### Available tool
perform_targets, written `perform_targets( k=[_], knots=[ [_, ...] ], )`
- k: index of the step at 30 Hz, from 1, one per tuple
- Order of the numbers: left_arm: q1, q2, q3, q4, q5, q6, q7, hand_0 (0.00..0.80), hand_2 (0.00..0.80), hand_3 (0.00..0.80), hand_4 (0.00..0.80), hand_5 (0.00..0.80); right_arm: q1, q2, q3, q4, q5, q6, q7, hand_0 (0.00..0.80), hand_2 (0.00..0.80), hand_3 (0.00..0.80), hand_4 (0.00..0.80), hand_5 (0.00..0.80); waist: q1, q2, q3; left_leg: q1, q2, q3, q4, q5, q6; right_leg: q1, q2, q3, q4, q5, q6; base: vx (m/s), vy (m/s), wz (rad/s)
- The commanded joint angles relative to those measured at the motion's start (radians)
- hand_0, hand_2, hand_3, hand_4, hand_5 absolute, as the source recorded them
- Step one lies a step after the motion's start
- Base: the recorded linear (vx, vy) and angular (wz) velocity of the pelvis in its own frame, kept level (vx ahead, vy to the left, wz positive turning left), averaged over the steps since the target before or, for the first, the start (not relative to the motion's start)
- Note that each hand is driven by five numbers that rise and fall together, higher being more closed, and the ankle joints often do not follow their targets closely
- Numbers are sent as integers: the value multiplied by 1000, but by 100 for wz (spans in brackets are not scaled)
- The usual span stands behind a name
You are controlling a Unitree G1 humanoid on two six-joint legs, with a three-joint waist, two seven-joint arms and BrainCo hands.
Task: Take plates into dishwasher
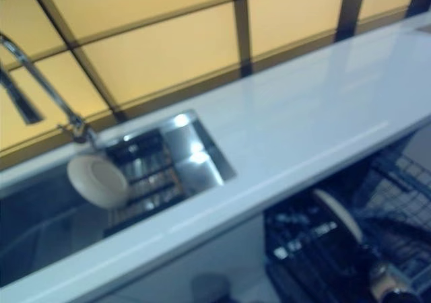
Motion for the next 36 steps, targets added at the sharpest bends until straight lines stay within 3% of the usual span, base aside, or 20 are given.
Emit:
perform_targets(
  k=[1, 5, 12, 23, 27, 30, 36],
  knots=[
    [-70, 24, -16, 39, -11, -16, 9, 0, 0, 0, 0, 0, -40, -23, 22, 0, 5, 29, 19, 0, 0, 0, 0, 0, 47, -113, 11, 55, -2, -2, -2, -65, -51, -70, -111, 63, 26, 61, 117, 0, -31, 0],
    [-70, 35, -9, 39, -11, -13, 11, 0, 0, 0, 0, 0, -43, -53, 13, -27, 16, 48, 30, 0, 0, 0, 0, 0, 44, -129, 13, 55, 2, -2, -2, -65, -51, -69, -105, 67, 25, 62, 117, 1, -10, 0],
    [-65, 68, 18, 24, -18, 7, 26, 0, 0, 0, 0, 0, -41, -209, -49, -153, 16, 114, 77, 0, 0, 0, 0, 0, 27, -188, 12, 61, 24, 3, -2, -69, -50, -66, -82, 83, 26, 64, 118, 12, -42, 0],
    [-39, 108, 49, 29, -26, 7, 27, 0, 0, 0, 0, 0, -40, -487, -165, -140, 85, 101, 123, 0, 0, 0, 0, 0, 11, -240, -2, 69, 41, 12, -2, -68, -51, -57, -60, 105, 26, 62, 119, 14, -3, -3],
    [-39, 109, 45, 34, -26, 5, 26, 0, 0, 0, 0, 0, -68, -522, -162, -95, 97, 74, 124, 0, 0, 0, 0, 0, 14, -247, -8, 72, 42, 13, -2, -69, -51, -55, -58, 107, 26, 61, 118, 20, -2, -4],
    [-40, 108, 26, 37, -33, 5, 29, 0, 0, 0, 0, 0, -183, -603, -114, -9, 137, 32, 86, 0, 0, 0, 0, 0, 24, -261, -23, 78, 44, 12, -2, -70, -54, -43, -55, 109, 21, 61, 118, 24, 6, -5],
    [-37, 105, 15, 43, -43, 6, 36, 0, 0, 0, 0, 0, -361, -659, 10, 13, 148, 9, 58, 0, 0, 0, 0, 0, 35, -274, -42, 84, 44, 9, -2, -70, -55, -33, -53, 109, 17, 59, 117, 9, 5, -1]
  ],
)
